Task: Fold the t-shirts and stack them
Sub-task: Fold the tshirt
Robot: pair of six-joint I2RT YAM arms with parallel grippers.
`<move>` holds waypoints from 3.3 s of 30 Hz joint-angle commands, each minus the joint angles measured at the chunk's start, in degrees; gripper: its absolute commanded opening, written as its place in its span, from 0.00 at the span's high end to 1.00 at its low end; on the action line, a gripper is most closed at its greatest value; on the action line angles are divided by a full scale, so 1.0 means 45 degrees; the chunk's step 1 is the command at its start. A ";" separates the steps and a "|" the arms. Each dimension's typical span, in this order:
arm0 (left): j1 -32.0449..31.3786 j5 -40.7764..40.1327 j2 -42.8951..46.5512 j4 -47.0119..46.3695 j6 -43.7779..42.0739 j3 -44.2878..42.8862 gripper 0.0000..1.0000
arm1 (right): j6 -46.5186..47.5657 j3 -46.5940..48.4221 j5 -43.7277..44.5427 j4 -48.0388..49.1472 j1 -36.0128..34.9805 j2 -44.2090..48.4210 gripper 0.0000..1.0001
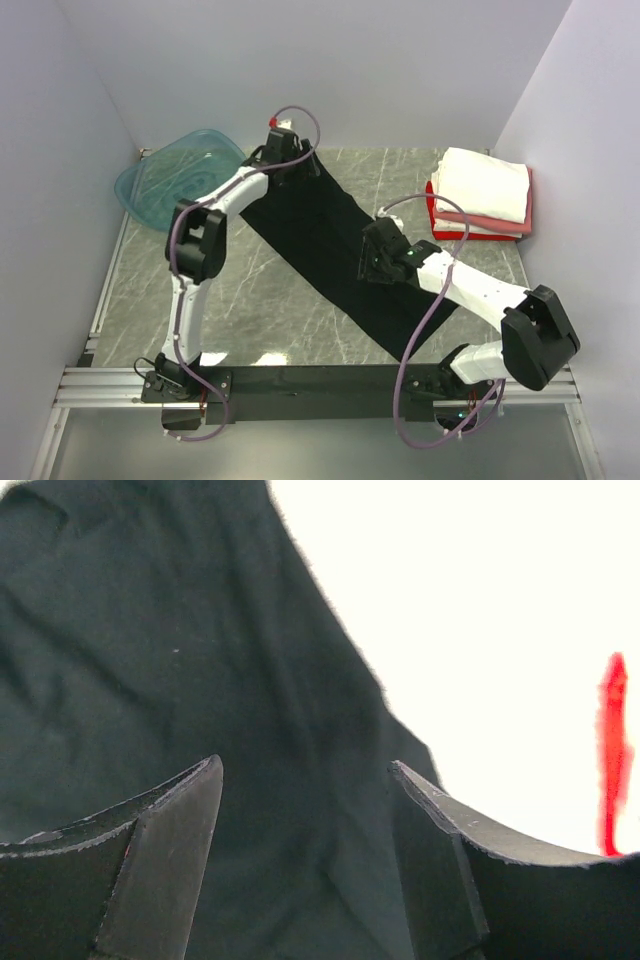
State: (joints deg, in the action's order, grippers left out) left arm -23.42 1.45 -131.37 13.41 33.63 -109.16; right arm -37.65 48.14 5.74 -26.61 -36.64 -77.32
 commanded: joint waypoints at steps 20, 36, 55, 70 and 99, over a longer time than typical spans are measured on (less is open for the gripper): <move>-0.0050 -0.1066 0.3140 -0.0635 0.1102 0.6015 0.28 | 0.0183 -0.1382 -0.0141 0.0542 0.2850 -0.1017 0.49; -0.0050 -0.1318 0.2807 -0.0539 0.0848 0.5958 0.29 | -0.0441 -0.2201 -0.0826 0.0992 0.2226 -0.1548 0.49; -0.0050 -0.0812 0.0446 0.0438 0.0360 0.3578 0.30 | -0.1828 -0.3061 -0.0844 0.0698 0.0175 -0.0435 0.49; -0.0478 0.0536 -0.1118 0.0477 -0.0753 0.1021 0.30 | -0.2747 -0.2281 -0.1119 0.0972 -0.1622 -0.1040 0.49; -0.0536 -0.0283 0.1063 -0.0281 -0.1340 0.1164 0.24 | -0.1986 -0.0424 0.0400 0.0290 -0.2306 -0.0481 0.49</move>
State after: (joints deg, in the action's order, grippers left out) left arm -24.97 2.15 -136.49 12.69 28.12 -109.21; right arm -48.10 45.43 1.39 -21.23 -46.50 -86.15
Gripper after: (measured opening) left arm 0.757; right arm 0.510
